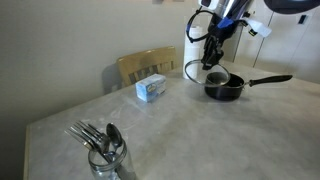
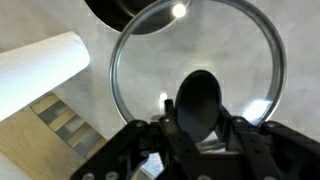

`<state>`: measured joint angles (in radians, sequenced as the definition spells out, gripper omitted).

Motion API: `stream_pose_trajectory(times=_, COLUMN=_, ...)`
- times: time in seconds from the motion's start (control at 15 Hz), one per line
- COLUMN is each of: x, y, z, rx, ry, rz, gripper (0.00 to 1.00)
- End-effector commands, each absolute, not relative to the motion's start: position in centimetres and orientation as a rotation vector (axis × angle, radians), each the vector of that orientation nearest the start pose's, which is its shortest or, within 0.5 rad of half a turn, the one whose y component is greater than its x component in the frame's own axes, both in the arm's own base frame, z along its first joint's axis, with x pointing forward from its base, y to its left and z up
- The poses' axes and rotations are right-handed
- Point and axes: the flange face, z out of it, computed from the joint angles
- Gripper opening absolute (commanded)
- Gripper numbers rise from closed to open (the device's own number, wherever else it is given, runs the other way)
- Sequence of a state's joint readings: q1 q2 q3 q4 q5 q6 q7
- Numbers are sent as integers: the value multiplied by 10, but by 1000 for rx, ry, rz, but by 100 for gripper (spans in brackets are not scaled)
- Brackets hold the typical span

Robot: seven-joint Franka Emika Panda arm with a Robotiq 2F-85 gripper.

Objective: Cover the pot with the lid on the table

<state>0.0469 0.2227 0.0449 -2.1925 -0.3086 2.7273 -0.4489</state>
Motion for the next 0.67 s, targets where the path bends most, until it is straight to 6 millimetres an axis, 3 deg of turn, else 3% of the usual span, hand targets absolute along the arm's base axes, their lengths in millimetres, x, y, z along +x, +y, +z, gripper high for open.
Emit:
stream_pose_trajectory(times=0.0, x=594, y=30, z=332, rx=-3136, ry=-1205, rz=-472, gripper=14)
stream_pose_trajectory(times=0.33, x=603, y=-26, z=340, rx=-3251, ry=-994, rz=-426, gripper=14)
stream_pose_trajectory(times=0.6, x=600, y=-57, z=324, rx=-3211, ry=-929, rz=-312, gripper=14)
